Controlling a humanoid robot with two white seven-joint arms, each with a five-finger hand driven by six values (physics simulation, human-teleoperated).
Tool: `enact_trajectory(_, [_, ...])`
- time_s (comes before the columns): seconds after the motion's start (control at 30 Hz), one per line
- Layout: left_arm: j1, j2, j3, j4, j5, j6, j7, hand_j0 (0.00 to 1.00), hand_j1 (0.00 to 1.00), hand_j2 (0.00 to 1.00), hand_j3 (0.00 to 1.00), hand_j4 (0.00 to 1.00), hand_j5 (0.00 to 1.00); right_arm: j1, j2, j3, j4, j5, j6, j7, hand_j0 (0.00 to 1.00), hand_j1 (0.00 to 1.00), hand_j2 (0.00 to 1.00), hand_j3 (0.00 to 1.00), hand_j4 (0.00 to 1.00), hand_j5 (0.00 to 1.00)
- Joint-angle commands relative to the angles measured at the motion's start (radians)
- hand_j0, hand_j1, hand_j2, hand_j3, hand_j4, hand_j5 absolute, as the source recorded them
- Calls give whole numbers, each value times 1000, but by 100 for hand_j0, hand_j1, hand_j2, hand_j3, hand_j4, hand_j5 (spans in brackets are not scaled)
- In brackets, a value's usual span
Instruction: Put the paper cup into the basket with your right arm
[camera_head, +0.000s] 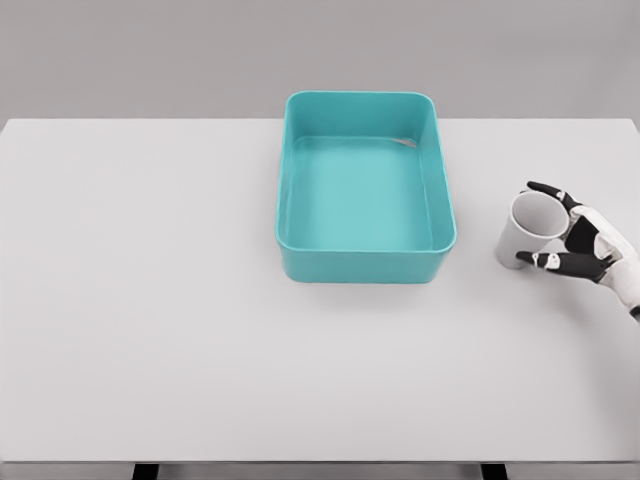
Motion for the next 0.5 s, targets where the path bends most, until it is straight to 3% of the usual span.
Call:
enact_trajectory(0.0, [0,0,0,1,0,0,0,100,100,100,100,100,100,0,3,1,-1,-2,0,1,78,78,78,78,78,78])
enact_trajectory(0.47, [0,0,0,0,0,0,0,100,100,100,100,100,100,-14,1,-4,-8,-8,6,1,64,64,64,64,64,64])
